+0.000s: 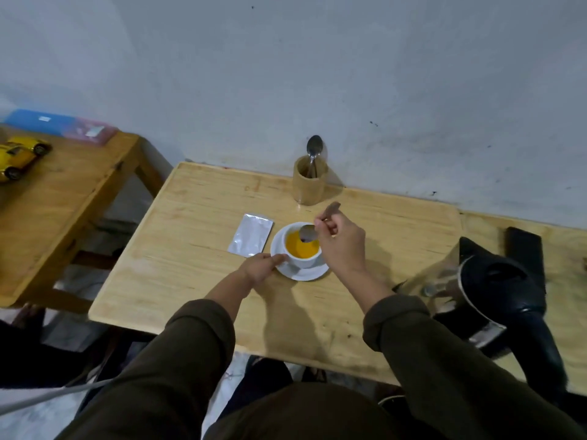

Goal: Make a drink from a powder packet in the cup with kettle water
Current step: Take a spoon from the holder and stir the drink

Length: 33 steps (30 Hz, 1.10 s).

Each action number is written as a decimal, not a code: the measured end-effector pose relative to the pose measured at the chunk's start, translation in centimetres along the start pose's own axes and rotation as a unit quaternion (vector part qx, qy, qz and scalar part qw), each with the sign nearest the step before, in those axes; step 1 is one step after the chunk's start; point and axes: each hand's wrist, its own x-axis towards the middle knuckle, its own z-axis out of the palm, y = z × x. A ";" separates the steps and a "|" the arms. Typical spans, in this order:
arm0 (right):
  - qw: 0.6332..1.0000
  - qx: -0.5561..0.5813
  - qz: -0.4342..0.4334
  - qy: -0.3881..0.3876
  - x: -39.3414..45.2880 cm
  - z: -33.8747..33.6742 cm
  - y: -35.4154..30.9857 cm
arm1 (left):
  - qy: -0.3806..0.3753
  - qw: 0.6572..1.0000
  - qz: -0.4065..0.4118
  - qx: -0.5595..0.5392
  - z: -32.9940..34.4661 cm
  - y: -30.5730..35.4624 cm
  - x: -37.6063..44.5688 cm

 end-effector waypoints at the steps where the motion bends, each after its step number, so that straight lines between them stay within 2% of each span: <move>1: 1.000 -0.014 0.001 -0.007 -0.1 -0.1 0.3 | 0.012 1.000 0.002 -0.003 0.2 0.0 0.0; 5: 0.998 -0.056 -0.007 -0.026 -0.5 0.1 1.3 | 0.028 1.000 0.002 -0.007 0.7 -0.1 -0.3; 9: 0.998 -0.052 -0.023 -0.006 -0.6 0.2 1.6 | 0.027 1.000 -0.001 -0.006 0.7 -0.1 -0.3; 18: 0.996 -0.071 -0.053 0.012 -1.0 0.4 1.5 | -0.033 0.999 -0.037 -0.009 -0.1 0.4 0.5; 22: 0.993 -0.105 -0.049 -0.009 -0.9 1.4 1.6 | -0.048 0.998 -0.037 0.003 -0.4 0.2 0.6; 33: 0.993 -0.093 0.002 -0.069 -0.1 2.8 0.2 | -0.097 0.994 -0.048 0.025 -1.3 0.4 1.7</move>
